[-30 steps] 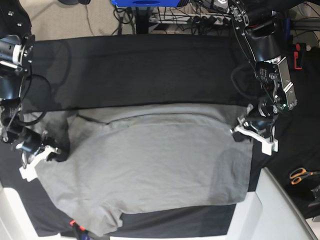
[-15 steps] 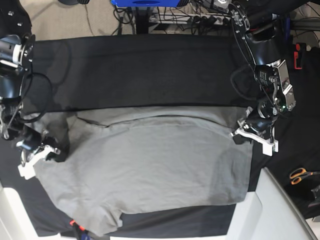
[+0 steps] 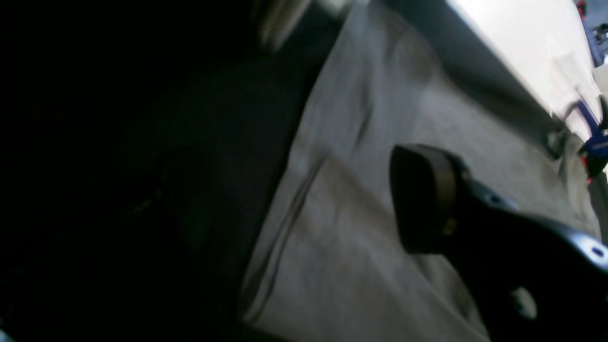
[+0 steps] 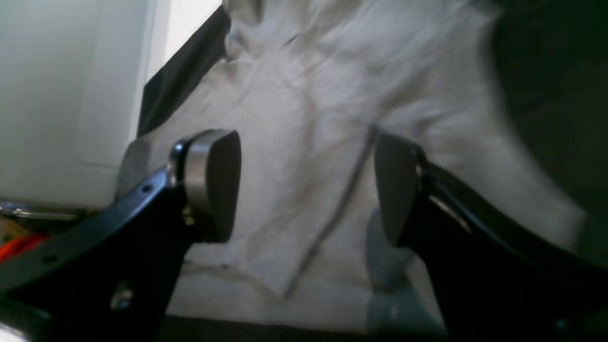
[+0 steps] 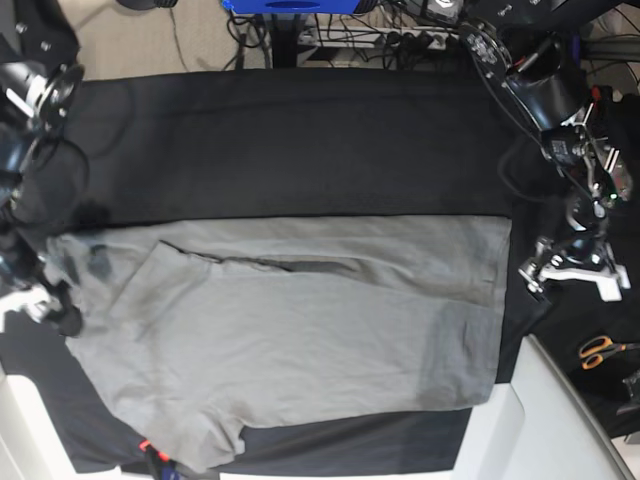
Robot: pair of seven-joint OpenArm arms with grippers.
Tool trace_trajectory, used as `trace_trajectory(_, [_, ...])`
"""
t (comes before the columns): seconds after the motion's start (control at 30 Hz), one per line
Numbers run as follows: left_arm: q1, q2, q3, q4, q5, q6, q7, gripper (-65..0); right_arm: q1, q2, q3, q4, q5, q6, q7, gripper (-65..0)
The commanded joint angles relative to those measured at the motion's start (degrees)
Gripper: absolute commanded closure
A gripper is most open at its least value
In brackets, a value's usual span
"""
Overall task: Fold the T-shirt properly
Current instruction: 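Open both grippers and raise them off the shirt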
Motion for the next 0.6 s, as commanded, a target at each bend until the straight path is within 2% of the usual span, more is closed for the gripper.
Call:
trace_trajectory(0.0, [1.47, -0.56, -0.01, 3.19, -0.83, -0.58, -0.95, -55.8, 0.09, 0.19, 1.73, 3.34, 1.23, 0.47, -1.07, -39.0])
trace_trajectory(0.1, [8.59, -0.12, 0.16, 11.89, -0.83, -0.67, -0.95, -56.1, -5.28, -3.41, 9.73, 12.84, 1.23, 0.47, -7.4, -38.6])
trace_trajectory(0.13, [11.84, -0.12, 0.34, 14.62, -0.83, -0.67, -1.04, -56.1, -6.77, -4.82, 11.75, 15.3, 1.23, -1.15, -8.54, -38.4])
trace_trajectory(0.2, [17.73, -0.73, 2.89, 19.8, -0.83, -0.76, -1.39, -56.3, -9.23, -7.81, 15.7, 18.55, 1.14, -6.43, -9.68, -38.7])
trace_trajectory(0.27, [22.13, -2.66, 5.88, 22.09, -0.83, -0.76, -1.39, -56.3, -11.25, -9.21, 16.85, 18.99, 0.97, -9.59, -9.51, -38.9])
trace_trajectory(0.4, [23.8, -3.81, 8.08, 18.31, -3.46, -0.76, -1.39, -55.8, -11.52, -10.62, 16.94, 14.07, 0.88, -11.7, -8.89, -38.7])
trace_trajectory(0.57, [24.24, -3.98, 7.9, 12.16, -12.17, -0.76, -1.04, -55.6, -10.2, -7.89, 16.5, 2.64, 0.88, -11.7, -2.3, -38.6])
